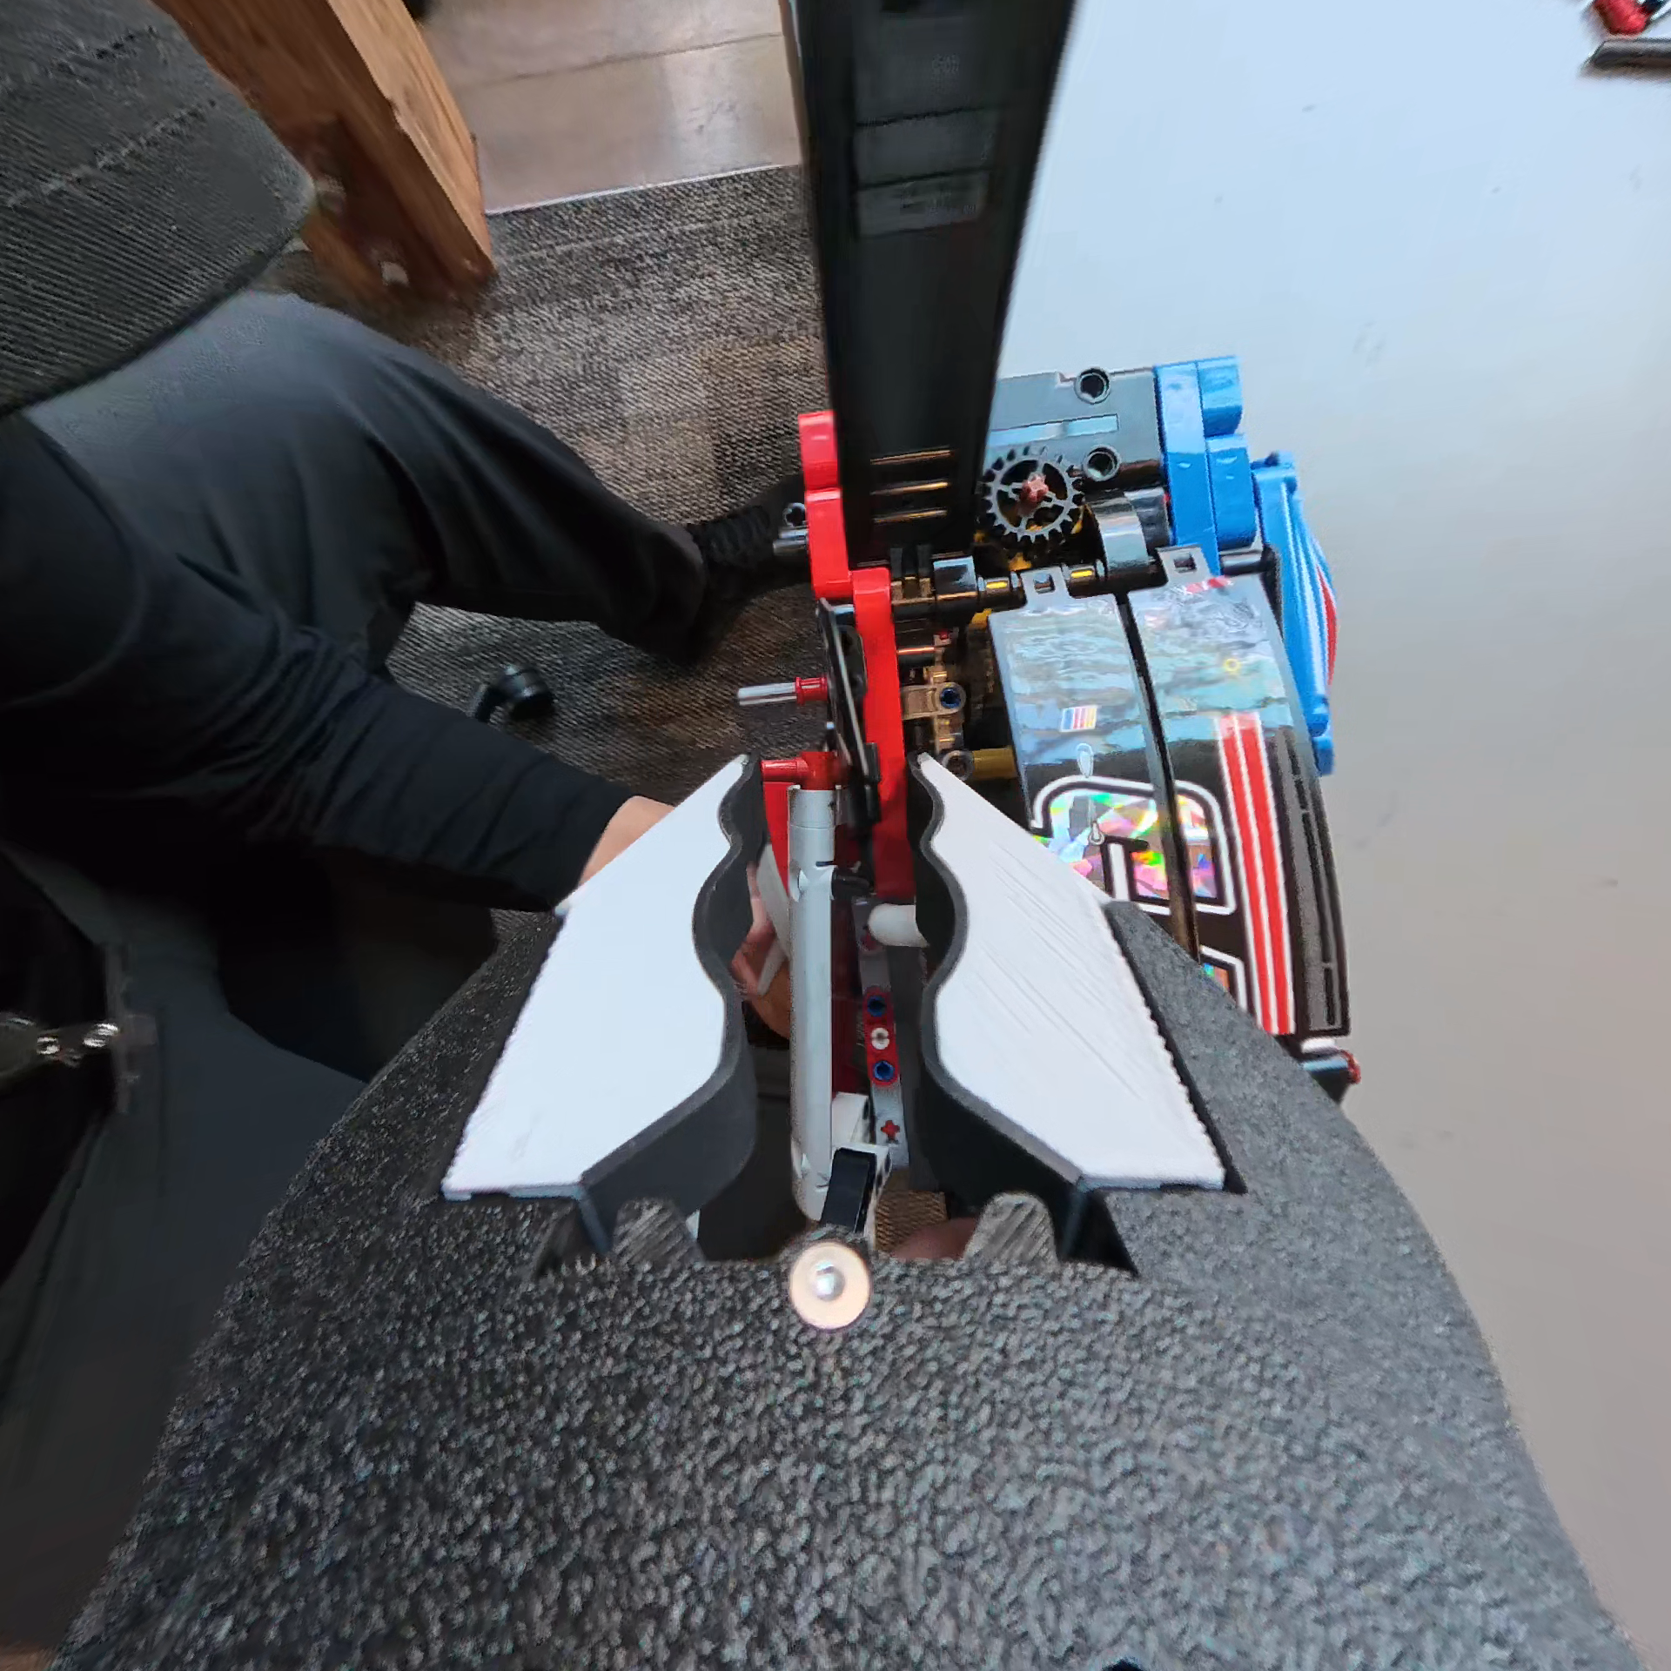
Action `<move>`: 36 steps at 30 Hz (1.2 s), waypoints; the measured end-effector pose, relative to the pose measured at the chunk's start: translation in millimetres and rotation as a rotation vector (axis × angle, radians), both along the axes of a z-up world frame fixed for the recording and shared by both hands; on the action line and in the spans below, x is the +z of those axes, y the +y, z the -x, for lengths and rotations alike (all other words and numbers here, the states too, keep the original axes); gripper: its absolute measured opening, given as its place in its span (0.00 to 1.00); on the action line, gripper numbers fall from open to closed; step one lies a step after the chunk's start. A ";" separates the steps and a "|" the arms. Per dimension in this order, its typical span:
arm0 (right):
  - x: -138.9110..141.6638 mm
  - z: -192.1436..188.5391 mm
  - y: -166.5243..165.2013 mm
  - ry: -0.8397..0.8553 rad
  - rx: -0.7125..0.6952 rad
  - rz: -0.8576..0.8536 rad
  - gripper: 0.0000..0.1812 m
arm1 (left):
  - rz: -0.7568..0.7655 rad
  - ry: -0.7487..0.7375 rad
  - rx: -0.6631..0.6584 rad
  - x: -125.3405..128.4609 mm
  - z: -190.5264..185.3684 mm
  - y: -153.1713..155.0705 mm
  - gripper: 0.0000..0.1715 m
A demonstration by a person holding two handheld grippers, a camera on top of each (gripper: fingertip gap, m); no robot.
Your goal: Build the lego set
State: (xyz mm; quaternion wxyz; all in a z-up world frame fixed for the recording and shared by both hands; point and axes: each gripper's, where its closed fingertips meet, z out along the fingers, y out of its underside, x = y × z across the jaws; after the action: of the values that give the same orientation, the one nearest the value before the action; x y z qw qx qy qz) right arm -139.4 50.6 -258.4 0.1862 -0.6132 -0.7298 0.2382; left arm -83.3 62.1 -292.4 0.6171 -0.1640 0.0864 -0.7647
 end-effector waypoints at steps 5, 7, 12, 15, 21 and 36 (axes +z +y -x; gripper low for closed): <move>0.5 2.4 3.8 0.009 -0.060 0.084 0.16 | 0.037 -0.052 -0.060 -0.4 2.6 3.9 0.04; 0.8 2.5 5.6 0.019 -0.052 0.065 0.16 | 0.043 -0.044 -0.059 -0.3 2.0 4.4 0.04; 0.3 2.8 5.9 0.037 -0.007 -0.003 0.15 | 0.049 -0.008 -0.047 -0.5 1.9 4.7 0.04; 0.7 2.5 4.4 0.053 0.007 -0.004 0.15 | 0.056 -0.008 -0.043 -1.3 2.7 5.3 0.05; 0.7 3.1 5.8 0.064 0.009 0.012 0.15 | 0.075 -0.002 -0.044 -0.8 2.1 6.4 0.04; 0.7 -1.0 13.4 0.042 -0.075 -0.026 0.38 | 0.100 -0.028 0.000 -2.5 16.7 4.7 0.04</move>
State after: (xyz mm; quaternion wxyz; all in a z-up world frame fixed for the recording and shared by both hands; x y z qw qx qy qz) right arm -138.3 64.0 -257.7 0.2183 -0.6327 -0.7050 0.2346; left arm -100.0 66.8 -294.9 0.6094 -0.1839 0.0393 -0.7703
